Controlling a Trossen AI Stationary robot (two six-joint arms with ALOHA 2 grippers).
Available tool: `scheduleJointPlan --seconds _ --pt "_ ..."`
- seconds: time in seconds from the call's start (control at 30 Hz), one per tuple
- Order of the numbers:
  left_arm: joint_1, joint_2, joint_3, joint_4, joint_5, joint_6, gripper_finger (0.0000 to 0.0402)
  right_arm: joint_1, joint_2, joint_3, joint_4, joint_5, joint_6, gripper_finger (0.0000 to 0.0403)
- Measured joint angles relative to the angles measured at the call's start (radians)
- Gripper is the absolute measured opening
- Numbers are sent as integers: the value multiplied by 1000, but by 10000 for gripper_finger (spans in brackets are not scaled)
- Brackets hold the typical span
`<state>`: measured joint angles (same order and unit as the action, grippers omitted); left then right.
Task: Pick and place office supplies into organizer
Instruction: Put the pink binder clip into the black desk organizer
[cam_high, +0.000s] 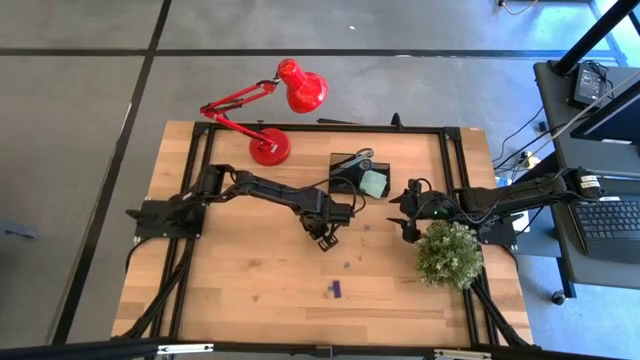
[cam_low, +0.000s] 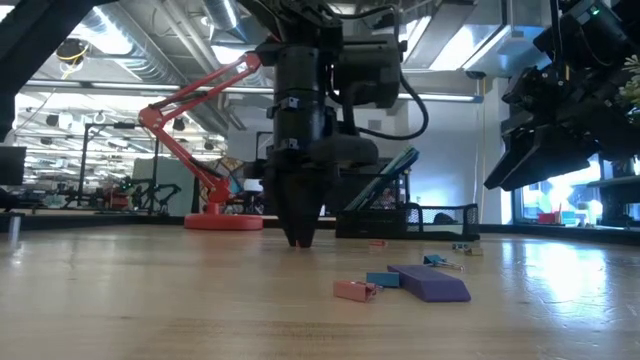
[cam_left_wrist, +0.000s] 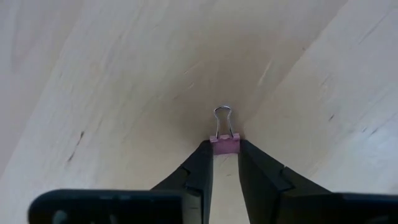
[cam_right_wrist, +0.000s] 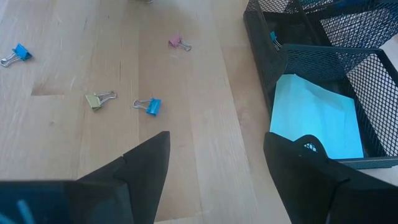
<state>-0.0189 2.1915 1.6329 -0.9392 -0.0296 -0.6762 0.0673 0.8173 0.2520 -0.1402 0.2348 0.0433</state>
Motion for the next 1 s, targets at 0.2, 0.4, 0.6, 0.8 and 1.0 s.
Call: scheduleJointPlan --seconds 0.2,0.4,0.6,0.8,1.0 --pt "5 -9 37 4 -44 75 59 0 0 0 0 0 0 262" --pt "7 -12 104 14 -196 189 59 0 0 0 0 0 0 262" --pt "29 -16 131 93 -475 296 59 0 0 0 6 0 1 262" --pt "80 -16 121 243 -419 399 59 0 0 0 43 0 1 262" --pt "138 -16 104 293 -332 410 59 0 0 0 54 0 5 262"
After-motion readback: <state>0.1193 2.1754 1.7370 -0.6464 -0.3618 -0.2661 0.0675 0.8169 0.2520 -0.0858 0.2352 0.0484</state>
